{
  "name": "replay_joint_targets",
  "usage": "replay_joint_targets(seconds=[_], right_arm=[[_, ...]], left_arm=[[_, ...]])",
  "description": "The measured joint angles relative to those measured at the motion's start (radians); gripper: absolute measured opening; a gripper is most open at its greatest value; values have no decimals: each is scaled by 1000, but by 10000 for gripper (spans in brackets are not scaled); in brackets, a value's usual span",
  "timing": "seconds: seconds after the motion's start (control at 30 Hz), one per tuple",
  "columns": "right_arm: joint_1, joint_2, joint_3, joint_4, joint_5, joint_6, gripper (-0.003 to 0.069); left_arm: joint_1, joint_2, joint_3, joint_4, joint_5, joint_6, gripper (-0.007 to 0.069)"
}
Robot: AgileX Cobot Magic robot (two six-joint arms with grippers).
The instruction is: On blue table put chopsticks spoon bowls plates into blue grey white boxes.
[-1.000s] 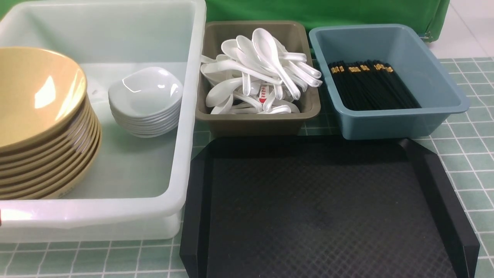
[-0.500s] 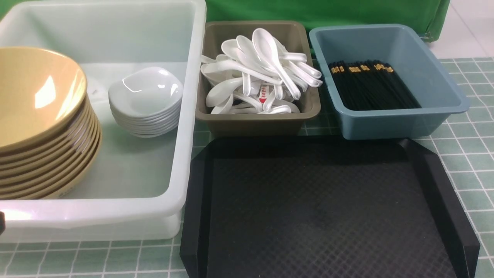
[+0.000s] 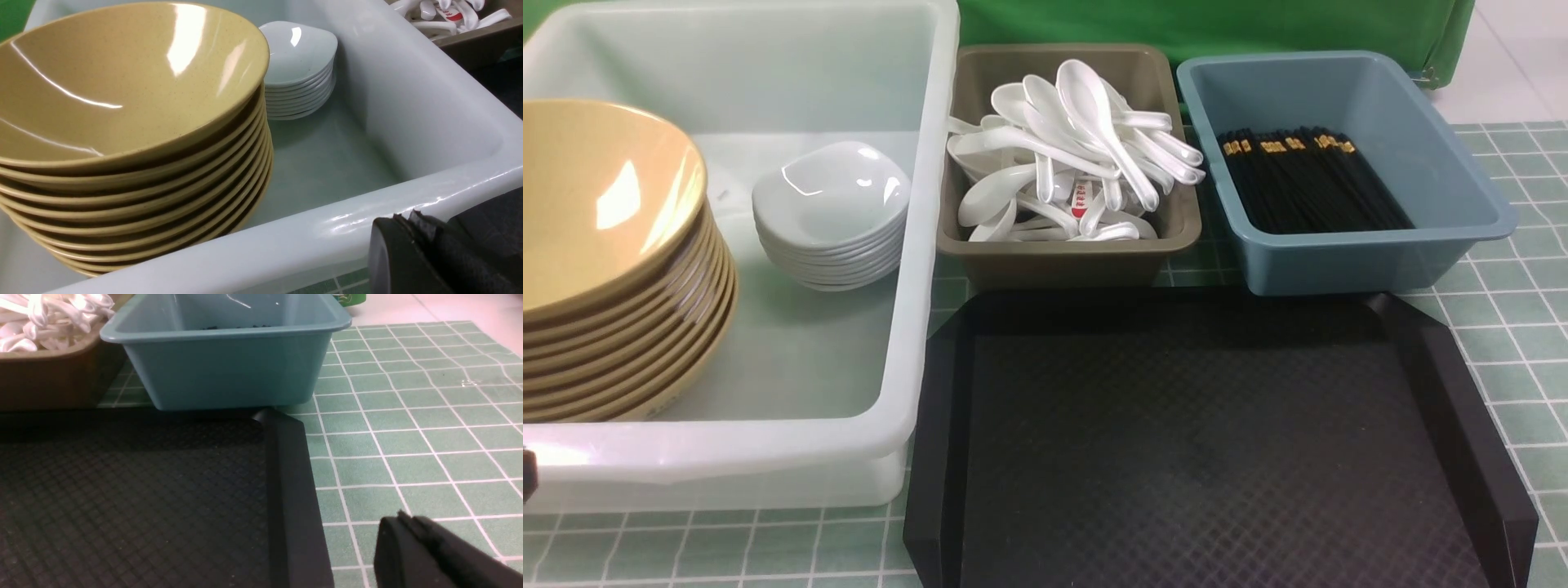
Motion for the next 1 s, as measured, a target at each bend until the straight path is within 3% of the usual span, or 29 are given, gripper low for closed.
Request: replay_joint_targets(seconds=[0.1, 0.33, 0.4, 0.7, 1.0], right_arm=[[0, 0, 0, -1, 0, 0, 39], [0, 0, 0, -1, 0, 0, 43], [0, 0, 0, -1, 1, 0, 44], [0, -1, -1, -1, 2, 0, 47], [0, -1, -1, -1, 3, 0, 47]], left_arm=[[0, -25, 58, -28, -83, 0, -12], [45, -192, 401, -36, -569, -29, -12], [74, -221, 480, -36, -616, -64, -12], [116, -237, 522, -3, -455, -132, -12], [117, -237, 522, -29, -449, -131, -12]])
